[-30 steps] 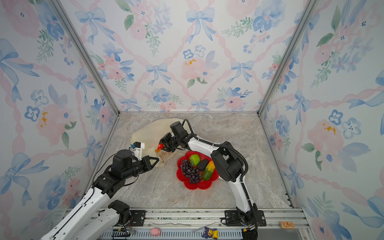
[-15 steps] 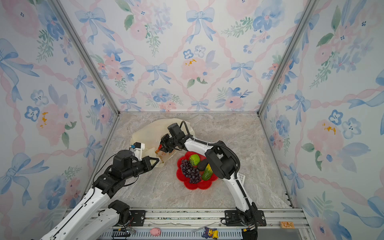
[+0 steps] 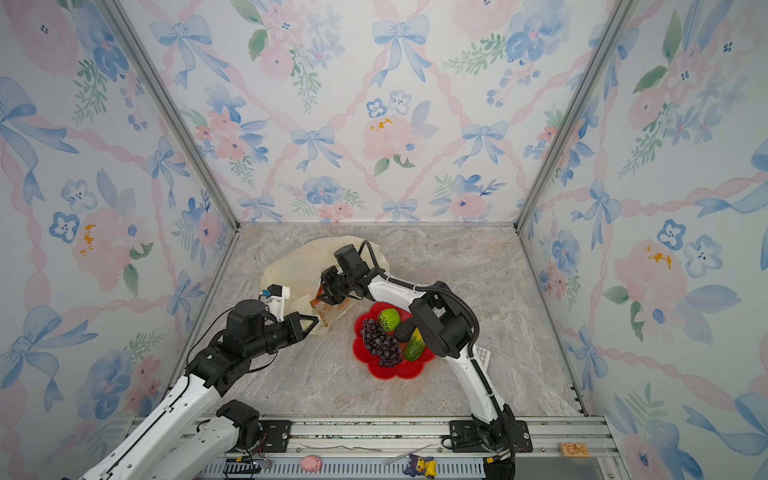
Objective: Place the fruits into the plastic bag
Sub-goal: 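Open the right gripper to drop the mango into the bag, then withdraw the right gripper from the bag and move it over the bowl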
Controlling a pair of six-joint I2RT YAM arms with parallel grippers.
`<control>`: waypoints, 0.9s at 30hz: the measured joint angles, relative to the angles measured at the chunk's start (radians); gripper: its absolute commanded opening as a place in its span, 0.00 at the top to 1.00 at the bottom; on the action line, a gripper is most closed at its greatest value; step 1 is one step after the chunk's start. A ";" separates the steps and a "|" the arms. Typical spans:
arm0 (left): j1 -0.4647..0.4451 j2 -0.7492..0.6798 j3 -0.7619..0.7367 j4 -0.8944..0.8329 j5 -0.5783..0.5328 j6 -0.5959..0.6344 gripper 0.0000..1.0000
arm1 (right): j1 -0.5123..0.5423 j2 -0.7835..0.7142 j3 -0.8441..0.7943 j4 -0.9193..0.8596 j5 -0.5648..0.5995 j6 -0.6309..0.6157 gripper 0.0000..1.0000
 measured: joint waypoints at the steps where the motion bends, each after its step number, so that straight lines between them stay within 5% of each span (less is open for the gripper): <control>1: 0.000 0.000 0.000 0.000 0.000 0.000 1.00 | 0.000 0.000 0.003 -0.002 -0.001 -0.006 0.33; 11: 0.001 0.010 0.000 0.000 0.000 0.000 1.00 | -0.001 0.000 0.019 -0.070 0.000 -0.068 0.03; 27: 0.005 0.017 0.000 0.000 -0.023 0.000 1.00 | -0.014 -0.046 0.049 -0.272 0.004 -0.208 0.04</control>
